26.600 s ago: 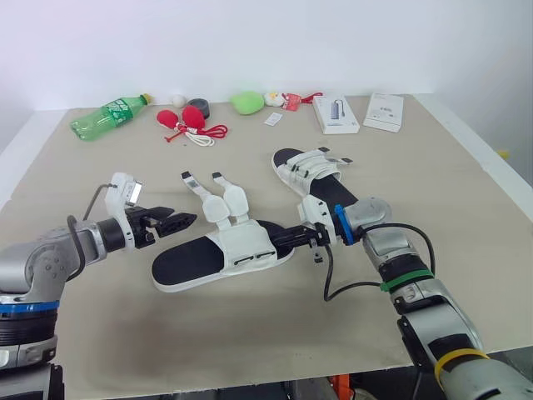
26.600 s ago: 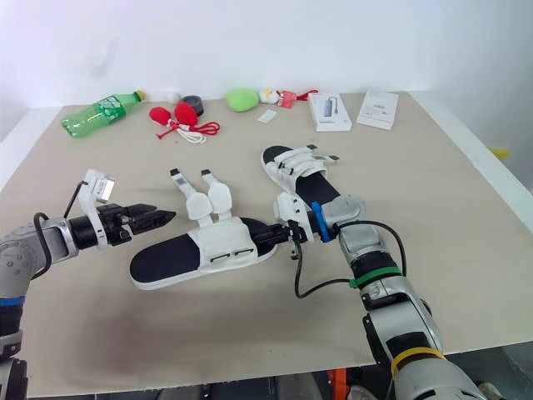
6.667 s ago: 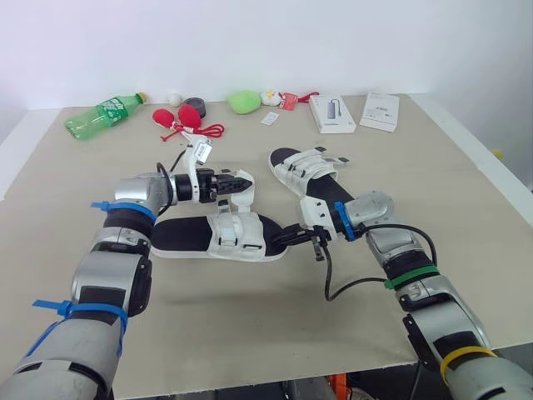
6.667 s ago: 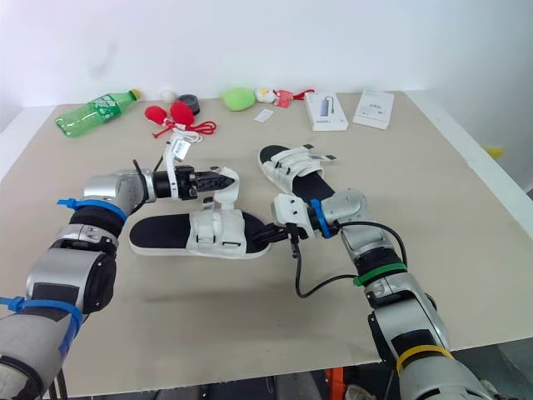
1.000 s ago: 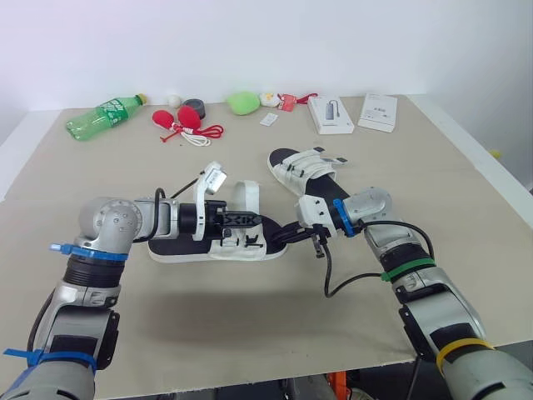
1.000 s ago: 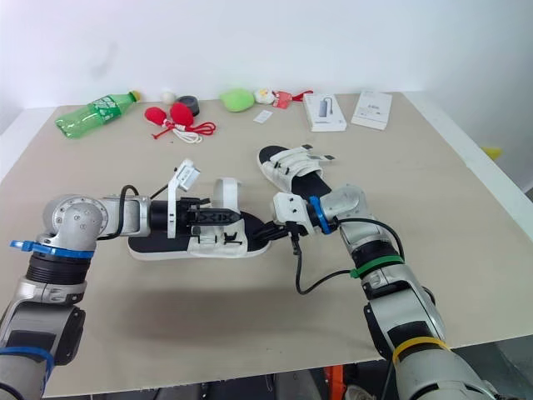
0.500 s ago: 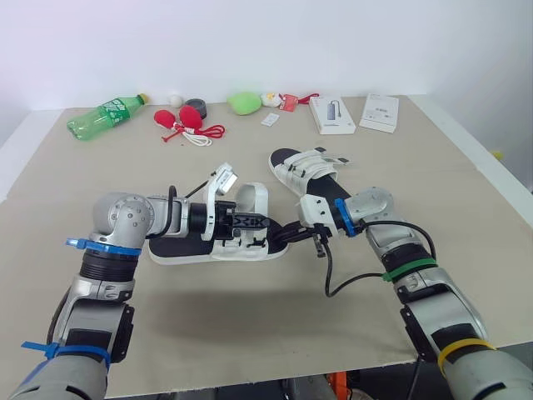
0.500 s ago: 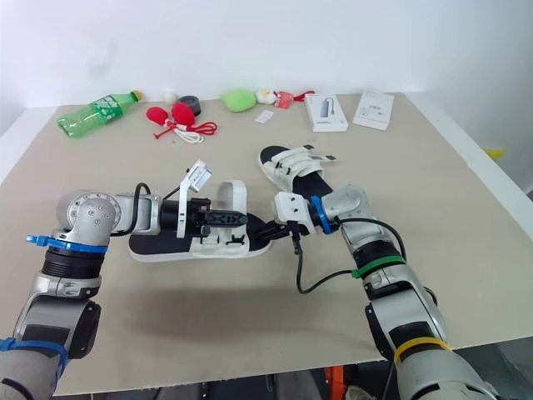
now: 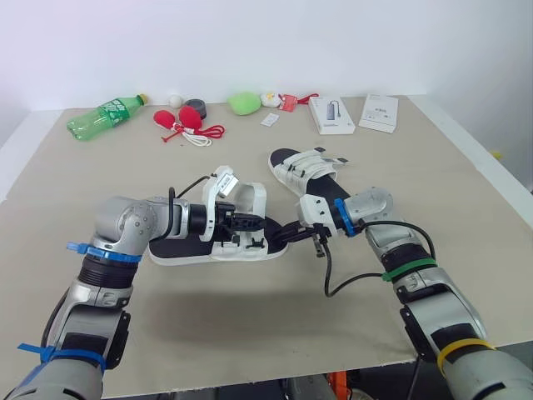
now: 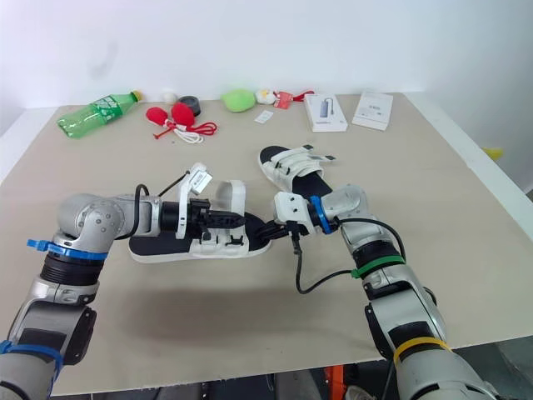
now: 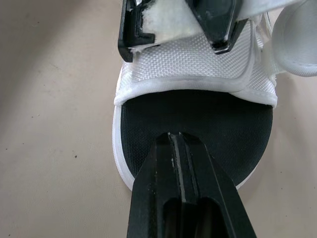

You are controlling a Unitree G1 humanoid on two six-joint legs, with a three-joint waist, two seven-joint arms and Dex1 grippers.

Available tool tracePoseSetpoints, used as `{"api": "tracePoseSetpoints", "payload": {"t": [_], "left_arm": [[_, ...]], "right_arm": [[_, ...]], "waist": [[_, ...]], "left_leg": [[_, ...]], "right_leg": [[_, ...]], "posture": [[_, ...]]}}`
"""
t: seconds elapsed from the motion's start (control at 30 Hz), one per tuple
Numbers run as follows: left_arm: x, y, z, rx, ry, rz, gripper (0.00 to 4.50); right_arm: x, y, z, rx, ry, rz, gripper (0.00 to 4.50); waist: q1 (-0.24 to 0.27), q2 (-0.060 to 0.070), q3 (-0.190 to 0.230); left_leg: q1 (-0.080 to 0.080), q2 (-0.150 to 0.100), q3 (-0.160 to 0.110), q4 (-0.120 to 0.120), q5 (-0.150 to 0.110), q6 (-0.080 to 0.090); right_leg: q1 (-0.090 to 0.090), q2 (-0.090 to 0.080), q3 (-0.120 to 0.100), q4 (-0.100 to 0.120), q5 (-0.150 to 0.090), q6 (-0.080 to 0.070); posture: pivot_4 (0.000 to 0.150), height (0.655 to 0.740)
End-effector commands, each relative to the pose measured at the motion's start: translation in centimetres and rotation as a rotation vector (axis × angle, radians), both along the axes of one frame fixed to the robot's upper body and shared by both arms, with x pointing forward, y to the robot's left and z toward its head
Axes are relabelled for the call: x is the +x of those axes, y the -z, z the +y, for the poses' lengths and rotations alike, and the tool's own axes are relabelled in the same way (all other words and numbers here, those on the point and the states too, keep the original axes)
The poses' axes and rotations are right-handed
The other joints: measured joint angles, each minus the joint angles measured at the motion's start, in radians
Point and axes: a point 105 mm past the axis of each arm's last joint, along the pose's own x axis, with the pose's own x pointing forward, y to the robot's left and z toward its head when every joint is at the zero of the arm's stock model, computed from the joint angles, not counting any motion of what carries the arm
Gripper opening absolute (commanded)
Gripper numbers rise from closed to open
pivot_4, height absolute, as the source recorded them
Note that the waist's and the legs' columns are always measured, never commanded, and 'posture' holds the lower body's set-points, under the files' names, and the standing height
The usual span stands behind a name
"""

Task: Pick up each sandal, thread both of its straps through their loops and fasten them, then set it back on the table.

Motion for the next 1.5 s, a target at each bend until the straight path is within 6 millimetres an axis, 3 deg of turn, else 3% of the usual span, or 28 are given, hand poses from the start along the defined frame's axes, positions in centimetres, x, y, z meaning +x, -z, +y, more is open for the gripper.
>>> {"api": "tracePoseSetpoints", "payload": {"t": [0.03, 0.73, 0.83, 0.93, 1.1, 1.5], "left_arm": [[-0.8, 0.8, -0.3, 0.052, 0.057, -0.035, 0.04], [-1.9, 1.7, 0.2, 0.128, 0.163, -0.141, 0.04], [-1.9, 1.2, 0.1, 0.104, 0.168, -0.158, 0.67], [-2.5, -0.6, -0.2, 0.034, 0.216, -0.198, 1.87], [-1.3, -2.5, 0.3, 0.003, 0.182, -0.249, 1.87], [1.5, -4.0, 0.5, -0.005, 0.105, -0.299, 1.87]], "right_arm": [[0.0, -0.1, 0.1, -0.013, -0.009, -0.012, 0.0], [0.0, -0.1, 0.1, -0.019, -0.015, -0.015, 0.0], [0.0, -0.1, 0.1, -0.019, -0.016, -0.015, 0.0], [0.0, -0.1, 0.1, -0.019, -0.015, -0.016, 0.0], [0.1, -0.2, 0.1, -0.021, -0.011, -0.018, 0.0], [0.2, -0.1, 0.2, -0.02, -0.01, -0.018, 0.0]], "waist": [[0.0, 0.0, 0.0], [0.0, 0.0, 0.0], [0.0, 0.0, 0.0], [0.0, 0.0, 0.0], [0.0, 0.0, 0.0], [0.0, 0.0, 0.0]], "left_leg": [[0.0, 0.0, 0.0, 0.0, 0.0, 0.0], [0.0, 0.0, 0.0, 0.0, 0.0, 0.0], [0.0, 0.0, 0.0, -0.001, 0.0, 0.0], [0.0, 0.0, 0.0, -0.001, 0.0, 0.0], [0.0, 0.0, 0.0, -0.001, 0.0, 0.0], [0.0, 0.0, 0.0, -0.001, 0.0, 0.0]], "right_leg": [[0.0, 0.0, 0.0, 0.0, 0.0, 0.0], [0.0, 0.0, 0.0, 0.0, -0.003, -0.005], [0.0, 0.0, 0.0, 0.0, -0.003, -0.005], [0.0, 0.0, 0.0, 0.0, -0.003, -0.005], [-0.001, 0.0, 0.0, 0.0, -0.003, -0.005], [-0.001, 0.0, 0.0, 0.0, -0.001, -0.001]], "posture": [[0.15, 0.74], [0.15, 0.74], [0.15, 0.74], [0.15, 0.74], [0.15, 0.74], [0.15, 0.74]]}}
